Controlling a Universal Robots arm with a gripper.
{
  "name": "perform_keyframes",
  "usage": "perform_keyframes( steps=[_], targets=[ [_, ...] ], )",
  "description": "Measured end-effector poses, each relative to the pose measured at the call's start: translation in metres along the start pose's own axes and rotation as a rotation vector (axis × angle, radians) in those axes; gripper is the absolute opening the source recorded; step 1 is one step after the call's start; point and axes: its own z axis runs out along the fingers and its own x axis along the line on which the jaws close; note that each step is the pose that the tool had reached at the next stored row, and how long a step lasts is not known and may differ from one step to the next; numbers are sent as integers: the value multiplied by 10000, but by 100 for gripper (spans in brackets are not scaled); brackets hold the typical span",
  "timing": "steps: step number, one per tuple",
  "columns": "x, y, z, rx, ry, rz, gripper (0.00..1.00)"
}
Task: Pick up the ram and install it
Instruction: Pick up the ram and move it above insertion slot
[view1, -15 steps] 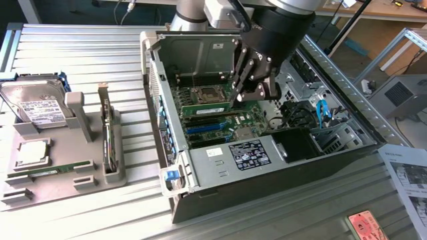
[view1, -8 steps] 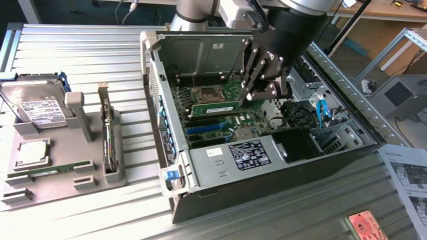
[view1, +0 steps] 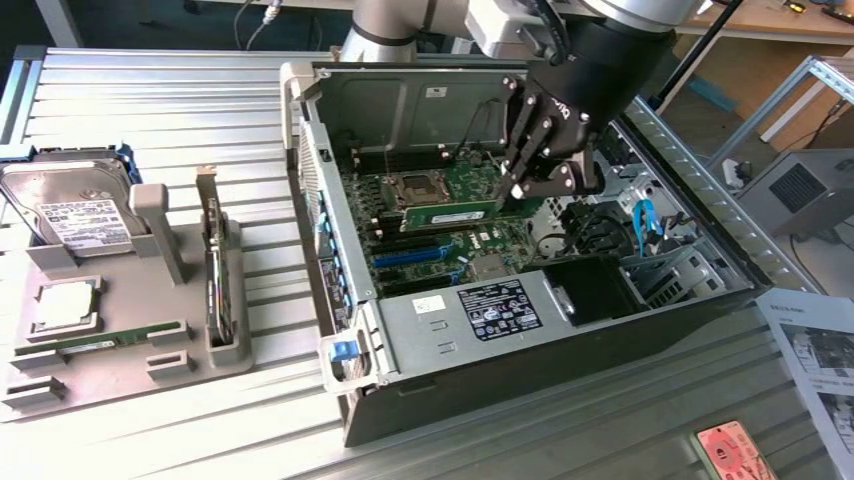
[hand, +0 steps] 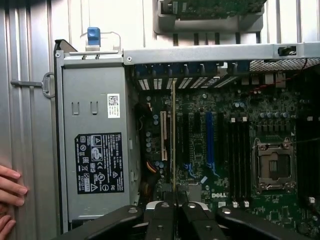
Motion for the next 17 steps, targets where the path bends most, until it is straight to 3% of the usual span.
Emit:
perform_keyframes(
  steps=[13,17],
  targets=[
    [-11,-288,-11,0,-1,0,12],
    [-11,-306,-12,0,-1,2,12]
  ],
)
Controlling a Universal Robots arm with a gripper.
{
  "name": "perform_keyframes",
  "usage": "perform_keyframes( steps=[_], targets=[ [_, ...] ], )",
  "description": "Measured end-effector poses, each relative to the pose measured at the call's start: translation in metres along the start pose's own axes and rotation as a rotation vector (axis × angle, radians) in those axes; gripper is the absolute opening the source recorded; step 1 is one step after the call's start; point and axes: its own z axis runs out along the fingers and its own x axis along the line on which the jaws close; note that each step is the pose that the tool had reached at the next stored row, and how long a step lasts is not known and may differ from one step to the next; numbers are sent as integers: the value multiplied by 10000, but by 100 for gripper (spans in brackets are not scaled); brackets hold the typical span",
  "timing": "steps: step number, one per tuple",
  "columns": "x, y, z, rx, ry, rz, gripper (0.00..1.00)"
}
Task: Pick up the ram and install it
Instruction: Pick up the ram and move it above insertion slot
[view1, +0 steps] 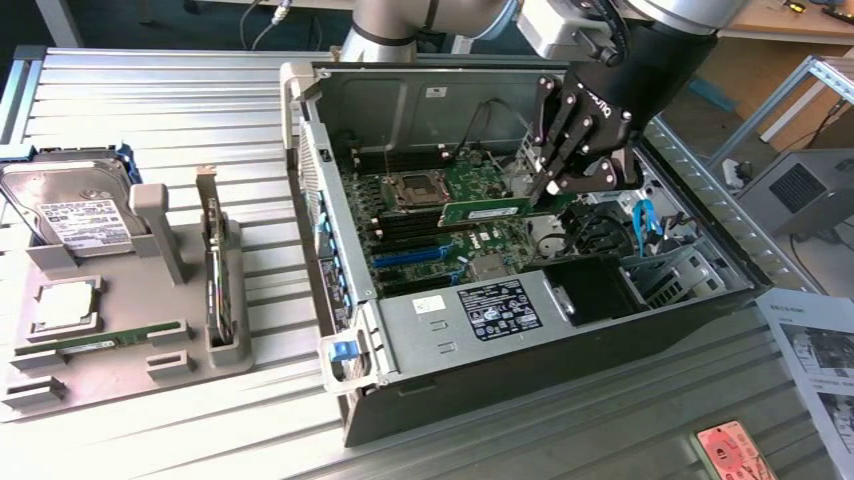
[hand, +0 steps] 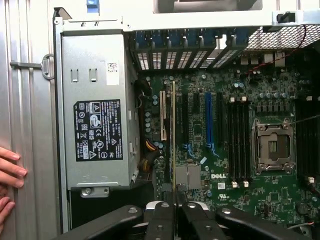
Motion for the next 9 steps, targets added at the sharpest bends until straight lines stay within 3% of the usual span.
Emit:
perform_keyframes(
  steps=[9],
  targets=[
    [-21,-1,6,0,-17,-2,12]
  ],
)
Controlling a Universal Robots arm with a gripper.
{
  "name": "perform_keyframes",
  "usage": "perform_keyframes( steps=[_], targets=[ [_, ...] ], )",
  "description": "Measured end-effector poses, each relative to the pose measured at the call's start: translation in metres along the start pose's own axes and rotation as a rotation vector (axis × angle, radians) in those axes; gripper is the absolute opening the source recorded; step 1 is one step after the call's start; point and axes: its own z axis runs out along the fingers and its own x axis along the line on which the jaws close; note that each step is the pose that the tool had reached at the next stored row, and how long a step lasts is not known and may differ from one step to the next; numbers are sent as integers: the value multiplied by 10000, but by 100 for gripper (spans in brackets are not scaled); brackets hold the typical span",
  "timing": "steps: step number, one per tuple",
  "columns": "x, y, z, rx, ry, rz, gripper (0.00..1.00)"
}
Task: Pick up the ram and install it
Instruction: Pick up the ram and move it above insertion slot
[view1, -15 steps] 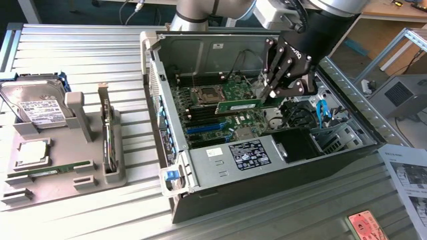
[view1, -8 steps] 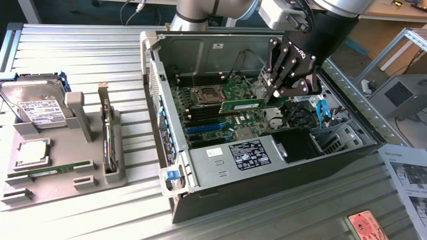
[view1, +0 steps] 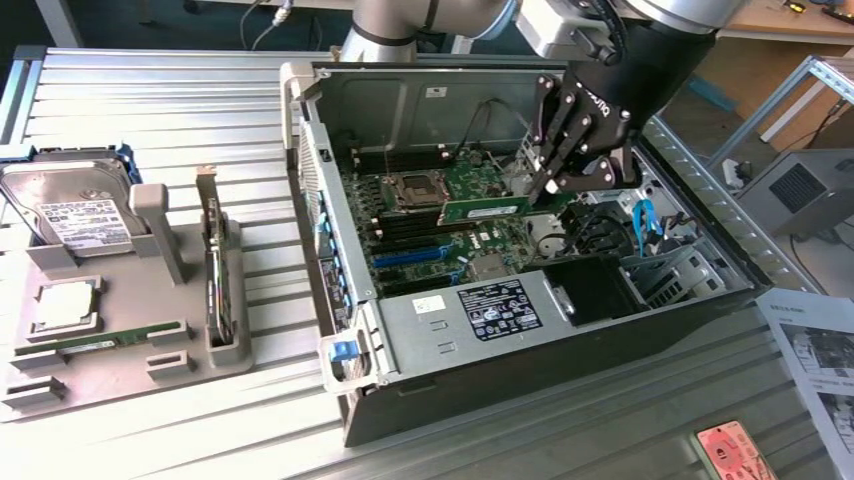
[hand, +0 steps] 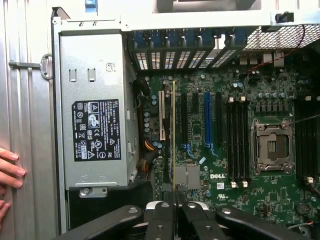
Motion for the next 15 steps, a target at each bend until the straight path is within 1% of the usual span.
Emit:
perform_keyframes(
  steps=[5,15],
  targets=[
    [-34,1,8,0,-12,0,12],
    [-141,4,34,-1,-49,-2,12]
  ],
)
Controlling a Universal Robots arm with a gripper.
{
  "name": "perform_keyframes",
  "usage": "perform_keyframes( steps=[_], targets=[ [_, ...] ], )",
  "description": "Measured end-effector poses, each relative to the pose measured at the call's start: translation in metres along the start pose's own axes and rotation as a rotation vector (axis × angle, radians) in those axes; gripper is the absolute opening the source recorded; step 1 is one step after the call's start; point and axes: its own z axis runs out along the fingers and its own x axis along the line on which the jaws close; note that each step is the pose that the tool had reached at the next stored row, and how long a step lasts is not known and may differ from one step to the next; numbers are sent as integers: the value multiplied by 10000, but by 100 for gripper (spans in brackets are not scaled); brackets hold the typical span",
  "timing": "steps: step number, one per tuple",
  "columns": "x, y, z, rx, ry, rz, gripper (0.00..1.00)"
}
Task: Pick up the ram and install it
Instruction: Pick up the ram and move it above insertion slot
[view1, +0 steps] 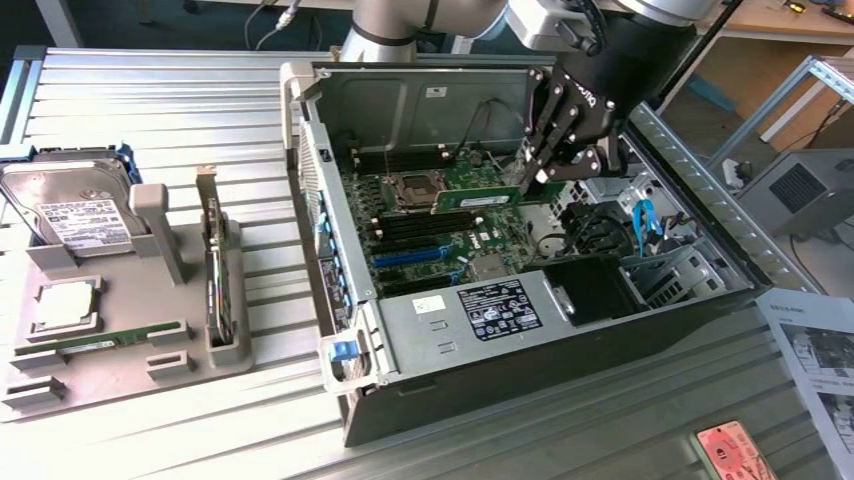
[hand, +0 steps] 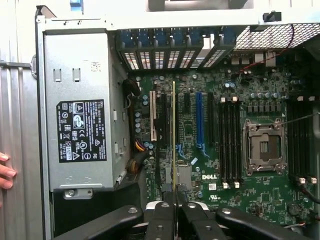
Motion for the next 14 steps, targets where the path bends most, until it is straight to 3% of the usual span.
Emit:
perform_keyframes(
  steps=[14],
  targets=[
    [-157,5,23,-1,-26,-1,12]
  ],
)
